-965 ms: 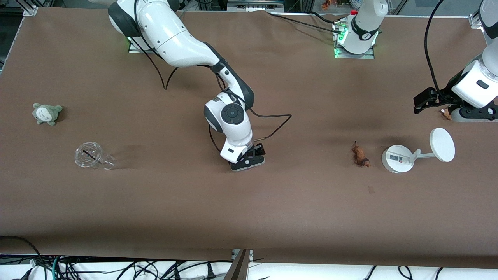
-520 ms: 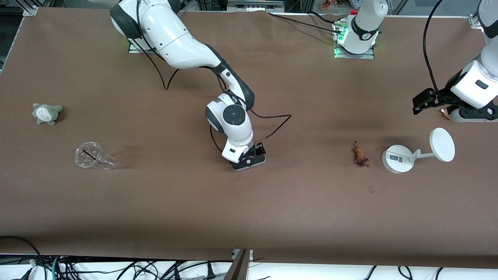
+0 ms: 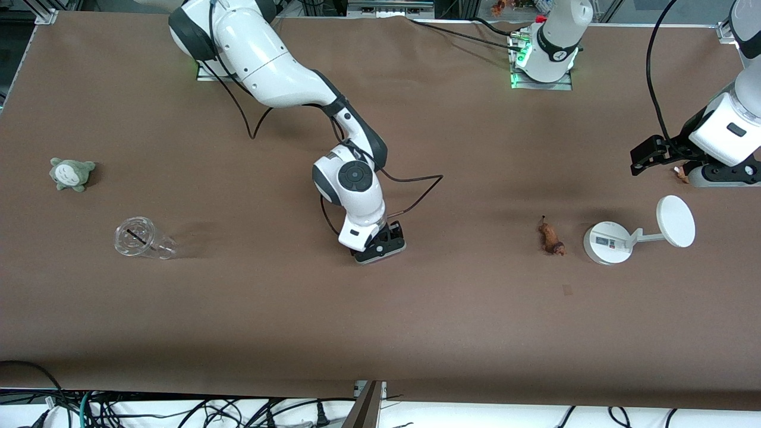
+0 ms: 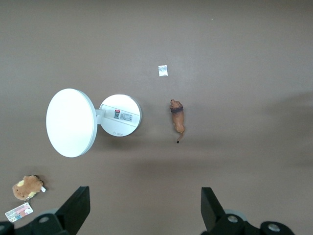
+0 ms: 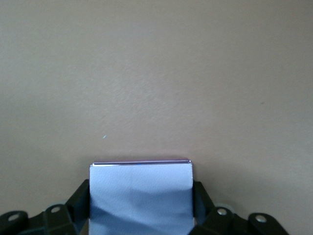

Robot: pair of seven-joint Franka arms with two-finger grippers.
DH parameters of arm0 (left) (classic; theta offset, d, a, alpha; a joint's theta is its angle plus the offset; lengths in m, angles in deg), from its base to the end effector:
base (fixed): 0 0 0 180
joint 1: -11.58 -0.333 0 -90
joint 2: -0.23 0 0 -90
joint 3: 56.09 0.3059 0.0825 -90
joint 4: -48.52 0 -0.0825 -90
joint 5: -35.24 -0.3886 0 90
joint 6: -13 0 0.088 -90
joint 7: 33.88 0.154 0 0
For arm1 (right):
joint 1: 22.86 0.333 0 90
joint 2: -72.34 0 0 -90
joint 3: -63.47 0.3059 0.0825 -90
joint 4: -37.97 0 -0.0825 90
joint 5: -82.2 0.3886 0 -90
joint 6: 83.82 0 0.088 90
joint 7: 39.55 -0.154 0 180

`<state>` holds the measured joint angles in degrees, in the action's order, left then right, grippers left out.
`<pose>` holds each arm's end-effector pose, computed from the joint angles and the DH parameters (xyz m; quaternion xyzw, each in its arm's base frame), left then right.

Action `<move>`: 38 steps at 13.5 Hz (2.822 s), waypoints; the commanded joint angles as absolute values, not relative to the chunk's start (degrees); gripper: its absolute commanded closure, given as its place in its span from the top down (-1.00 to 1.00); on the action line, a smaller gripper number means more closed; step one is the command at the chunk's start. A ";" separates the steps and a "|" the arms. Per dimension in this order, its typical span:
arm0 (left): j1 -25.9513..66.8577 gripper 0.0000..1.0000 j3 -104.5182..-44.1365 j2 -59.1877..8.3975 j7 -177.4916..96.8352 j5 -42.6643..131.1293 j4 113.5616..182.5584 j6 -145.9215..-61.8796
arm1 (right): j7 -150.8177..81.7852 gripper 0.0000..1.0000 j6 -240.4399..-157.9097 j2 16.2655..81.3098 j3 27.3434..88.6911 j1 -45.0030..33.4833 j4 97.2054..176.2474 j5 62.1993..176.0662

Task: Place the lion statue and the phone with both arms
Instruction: 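Lift the white phone with the right gripper toward the glass beaker, then lower the phone beside the glass beaker with the right gripper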

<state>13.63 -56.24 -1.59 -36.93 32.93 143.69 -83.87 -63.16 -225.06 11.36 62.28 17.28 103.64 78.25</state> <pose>0.5754 -0.0163 0.5167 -0.9998 -0.0050 0.0001 0.0200 0.6147 0.5003 0.1168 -0.9780 -0.1623 -0.1257 0.0376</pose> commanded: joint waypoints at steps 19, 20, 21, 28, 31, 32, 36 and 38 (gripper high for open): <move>14.39 1.00 -56.00 -1.44 -37.31 33.39 143.36 -83.51 | -50.20 -0.87 -200.34 40.44 50.11 -0.61 125.23 85.36; 14.39 1.00 -56.00 -1.53 -37.39 33.39 143.36 -83.51 | -49.40 -0.87 -202.97 40.35 50.11 -1.40 127.51 85.80; 14.48 1.00 -56.00 -1.53 -37.39 33.31 143.36 -83.51 | -49.31 -0.87 -206.56 40.26 50.11 -1.93 129.88 87.46; 14.48 1.00 -56.79 -1.53 -38.27 33.39 143.27 -83.59 | -48.60 -0.87 -227.68 35.61 50.28 -2.73 140.26 88.70; 14.48 1.00 -56.79 -1.53 -38.27 33.39 143.27 -83.59 | -48.25 -0.87 -232.60 34.55 50.37 -2.73 142.55 88.70; 14.48 1.00 -56.88 -1.53 -38.27 33.39 143.27 -83.59 | -48.25 -0.87 -233.75 34.37 50.37 -2.82 142.99 88.70; 14.57 1.00 -56.88 -1.53 -38.27 33.39 143.27 -83.59 | -48.16 -0.87 -234.99 33.84 50.37 -3.34 143.00 88.62; 14.48 1.00 -58.02 -1.44 -38.45 33.48 143.18 -83.51 | -48.07 -0.85 -234.99 33.76 50.46 -3.52 143.00 88.62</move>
